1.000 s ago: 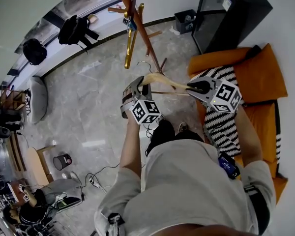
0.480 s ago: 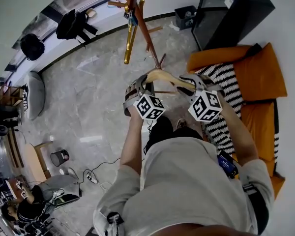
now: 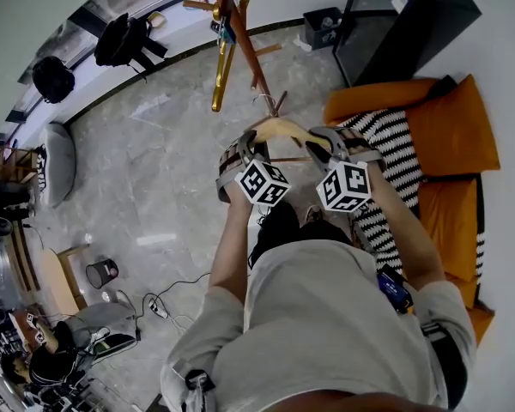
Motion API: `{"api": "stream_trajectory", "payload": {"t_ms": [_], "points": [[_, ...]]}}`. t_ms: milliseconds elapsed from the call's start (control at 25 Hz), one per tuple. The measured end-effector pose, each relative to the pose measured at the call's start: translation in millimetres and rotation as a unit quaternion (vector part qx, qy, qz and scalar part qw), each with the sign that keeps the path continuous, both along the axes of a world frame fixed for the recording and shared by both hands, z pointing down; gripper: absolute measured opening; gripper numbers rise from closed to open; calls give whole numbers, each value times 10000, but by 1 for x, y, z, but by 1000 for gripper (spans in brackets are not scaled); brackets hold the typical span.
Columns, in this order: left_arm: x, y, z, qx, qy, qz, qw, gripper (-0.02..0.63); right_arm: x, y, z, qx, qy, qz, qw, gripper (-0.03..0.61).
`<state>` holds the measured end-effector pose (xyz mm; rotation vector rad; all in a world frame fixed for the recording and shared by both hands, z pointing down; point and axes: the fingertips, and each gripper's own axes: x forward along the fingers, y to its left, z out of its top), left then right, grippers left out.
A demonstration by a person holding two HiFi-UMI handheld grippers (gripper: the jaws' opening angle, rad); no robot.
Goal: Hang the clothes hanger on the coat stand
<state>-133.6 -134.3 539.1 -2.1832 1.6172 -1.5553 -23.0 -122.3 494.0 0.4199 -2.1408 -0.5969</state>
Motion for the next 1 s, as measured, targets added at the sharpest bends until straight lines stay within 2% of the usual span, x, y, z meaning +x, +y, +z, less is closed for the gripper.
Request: {"api": "stream_trajectory", "payload": {"t_ms": [280,520,880,1000], "points": [[7,-4,8,-123,203,0,9997,87,4,-17,13,260,96,180,9995,110],[5,-7,11,-113,164,62,9998,87,2,-28,25,136,92,289,9994,137],[-10,-16,29,-191,285,-22,9994,86,-15,-44,42,58,-2,416,9991,91],[-17,-26,37,-122,184,-19,9998,87,-22,-54,53,105,-42,485,9988,87]]}}
